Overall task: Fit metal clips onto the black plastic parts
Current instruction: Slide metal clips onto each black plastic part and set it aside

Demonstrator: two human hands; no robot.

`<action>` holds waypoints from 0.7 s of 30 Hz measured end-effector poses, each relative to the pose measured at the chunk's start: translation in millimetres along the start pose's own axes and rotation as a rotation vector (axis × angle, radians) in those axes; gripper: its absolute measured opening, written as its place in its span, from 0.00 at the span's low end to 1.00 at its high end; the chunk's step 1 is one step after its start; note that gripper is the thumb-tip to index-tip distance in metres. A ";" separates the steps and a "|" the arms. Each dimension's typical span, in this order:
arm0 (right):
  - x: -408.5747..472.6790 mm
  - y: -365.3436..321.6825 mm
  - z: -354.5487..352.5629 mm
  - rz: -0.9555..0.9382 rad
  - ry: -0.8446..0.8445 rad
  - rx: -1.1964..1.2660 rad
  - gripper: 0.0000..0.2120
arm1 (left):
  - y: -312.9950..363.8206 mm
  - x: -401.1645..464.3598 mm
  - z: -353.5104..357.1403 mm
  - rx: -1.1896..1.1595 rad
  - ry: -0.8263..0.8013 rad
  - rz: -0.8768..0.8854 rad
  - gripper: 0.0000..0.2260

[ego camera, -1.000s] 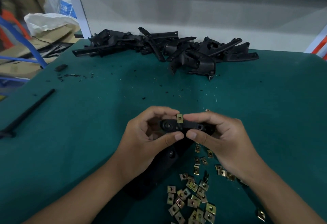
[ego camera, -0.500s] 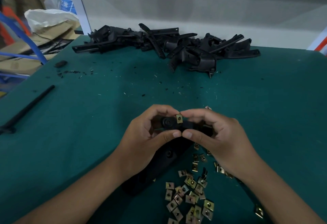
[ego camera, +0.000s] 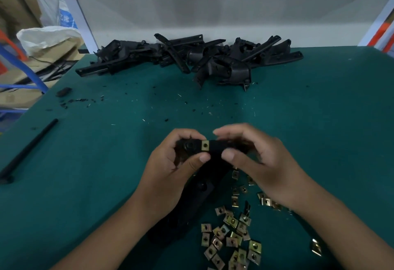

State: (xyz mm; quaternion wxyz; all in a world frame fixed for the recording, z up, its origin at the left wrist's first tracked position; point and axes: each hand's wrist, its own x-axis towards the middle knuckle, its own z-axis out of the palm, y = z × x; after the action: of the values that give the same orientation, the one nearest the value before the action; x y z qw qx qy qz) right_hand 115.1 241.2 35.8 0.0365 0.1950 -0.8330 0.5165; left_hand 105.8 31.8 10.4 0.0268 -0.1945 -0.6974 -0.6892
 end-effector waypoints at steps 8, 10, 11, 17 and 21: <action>-0.3 29.2 -16.5 0.138 -0.295 -0.483 0.17 | 10.2 17.4 -16.4 -0.410 0.302 -0.345 0.10; -0.3 30.6 -14.5 0.121 -0.283 -0.487 0.16 | 9.3 15.1 -15.9 -0.381 0.263 -0.383 0.13; -0.4 30.7 -13.7 0.120 -0.259 -0.468 0.14 | 8.3 14.2 -14.6 -0.386 0.236 -0.392 0.15; -0.1 27.8 -15.5 0.114 -0.117 -0.402 0.12 | 7.6 7.9 -8.6 -0.510 0.046 -0.413 0.19; 2.9 22.1 -14.4 0.091 -0.007 -0.268 0.10 | 11.4 4.2 -7.3 -0.398 -0.030 -0.398 0.17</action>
State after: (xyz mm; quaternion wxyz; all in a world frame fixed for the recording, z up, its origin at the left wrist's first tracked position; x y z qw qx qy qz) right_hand 102.4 261.5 24.5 0.0357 0.1521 -0.9026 0.4012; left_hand 103.7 25.3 22.8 -0.1582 -0.0652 -0.5733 -0.8013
